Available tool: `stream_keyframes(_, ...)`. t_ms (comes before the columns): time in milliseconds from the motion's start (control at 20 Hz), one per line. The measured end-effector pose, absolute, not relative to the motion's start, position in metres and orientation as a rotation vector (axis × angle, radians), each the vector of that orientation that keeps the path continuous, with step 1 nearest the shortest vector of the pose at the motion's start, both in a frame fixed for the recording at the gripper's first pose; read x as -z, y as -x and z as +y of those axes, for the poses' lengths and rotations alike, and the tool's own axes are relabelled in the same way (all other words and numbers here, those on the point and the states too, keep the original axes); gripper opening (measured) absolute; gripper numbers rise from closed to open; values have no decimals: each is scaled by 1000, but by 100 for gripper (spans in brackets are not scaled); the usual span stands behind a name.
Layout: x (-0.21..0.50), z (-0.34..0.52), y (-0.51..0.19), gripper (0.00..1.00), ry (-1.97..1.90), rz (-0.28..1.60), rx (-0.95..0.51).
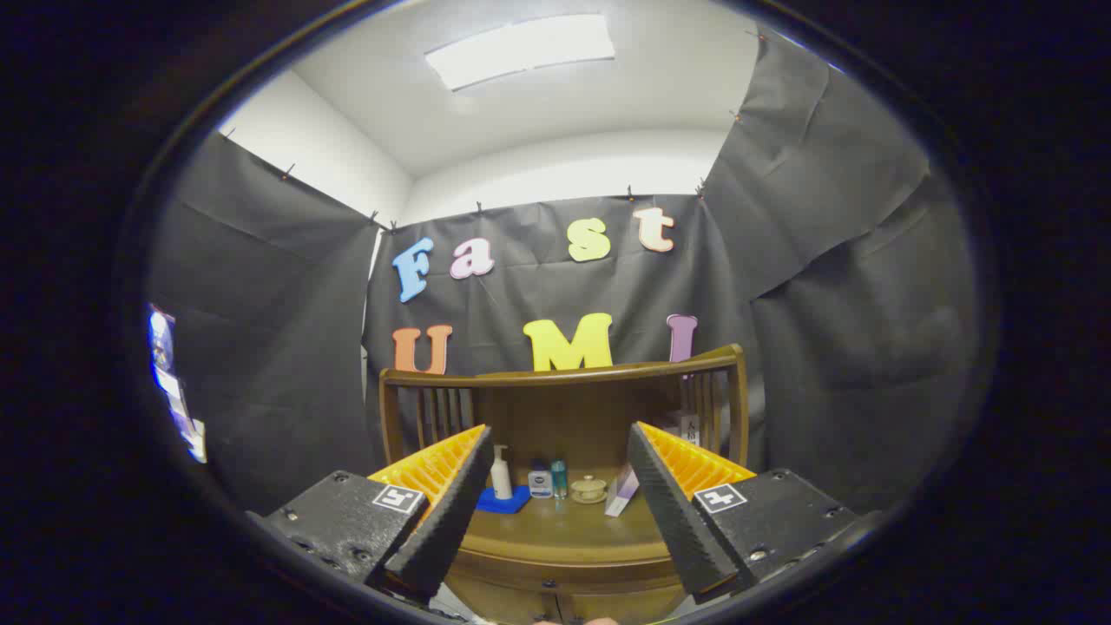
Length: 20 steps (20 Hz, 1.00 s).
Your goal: Pull open the drawer, take out the items inside it, and place them on the countertop above the cabinet.
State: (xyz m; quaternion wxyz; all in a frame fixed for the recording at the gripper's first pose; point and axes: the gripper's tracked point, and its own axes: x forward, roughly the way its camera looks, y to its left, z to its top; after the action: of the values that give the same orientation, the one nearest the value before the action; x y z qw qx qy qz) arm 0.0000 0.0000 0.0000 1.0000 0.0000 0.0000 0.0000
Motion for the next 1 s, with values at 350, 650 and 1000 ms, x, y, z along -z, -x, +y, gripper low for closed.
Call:
stream_keyframes(350, 17, 6, -4, 98, 8, 33, 5)
stream_keyframes(650, 45, 7, -14, 98, 28, 50, 17)
stream_keyframes(1000, 118, 20, -30, 98, 13, 121, 4)
